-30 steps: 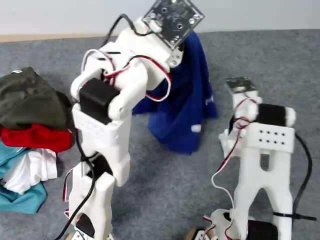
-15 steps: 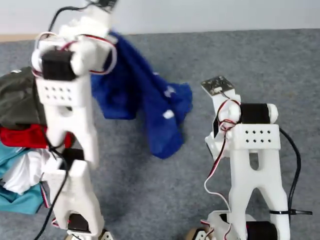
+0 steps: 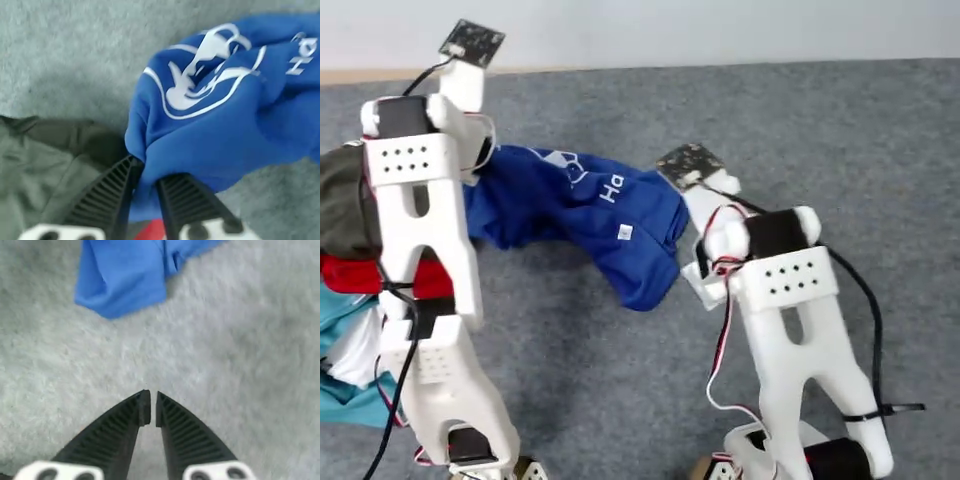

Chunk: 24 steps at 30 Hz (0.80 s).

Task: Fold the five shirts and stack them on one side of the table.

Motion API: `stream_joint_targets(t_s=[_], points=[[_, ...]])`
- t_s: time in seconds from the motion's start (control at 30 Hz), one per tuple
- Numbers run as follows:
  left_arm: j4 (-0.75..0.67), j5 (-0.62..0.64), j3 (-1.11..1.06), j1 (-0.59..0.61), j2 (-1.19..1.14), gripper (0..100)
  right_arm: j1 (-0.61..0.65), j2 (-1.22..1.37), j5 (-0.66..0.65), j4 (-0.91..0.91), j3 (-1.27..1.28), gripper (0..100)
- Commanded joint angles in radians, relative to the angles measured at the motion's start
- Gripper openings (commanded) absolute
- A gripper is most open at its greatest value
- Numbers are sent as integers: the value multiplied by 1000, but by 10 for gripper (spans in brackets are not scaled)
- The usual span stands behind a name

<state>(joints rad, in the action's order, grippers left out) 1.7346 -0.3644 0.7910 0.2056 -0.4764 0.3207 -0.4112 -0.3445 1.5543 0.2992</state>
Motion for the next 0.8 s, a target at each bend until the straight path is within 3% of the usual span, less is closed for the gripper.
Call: stream_joint_targets(t_s=[0.0, 0.17, 0.43, 0.77], points=[[20, -57, -18, 51, 61, 5, 71, 5, -3, -45, -15, 125], [20, -121, -53, 110, 61, 5, 125, 143, -9, -45, -78, 221], [20, -126, -59, 117, 61, 5, 128, 473, -91, -5, -371, 222], [20, -124, -59, 118, 61, 5, 154, 796, -94, 45, -706, 221]])
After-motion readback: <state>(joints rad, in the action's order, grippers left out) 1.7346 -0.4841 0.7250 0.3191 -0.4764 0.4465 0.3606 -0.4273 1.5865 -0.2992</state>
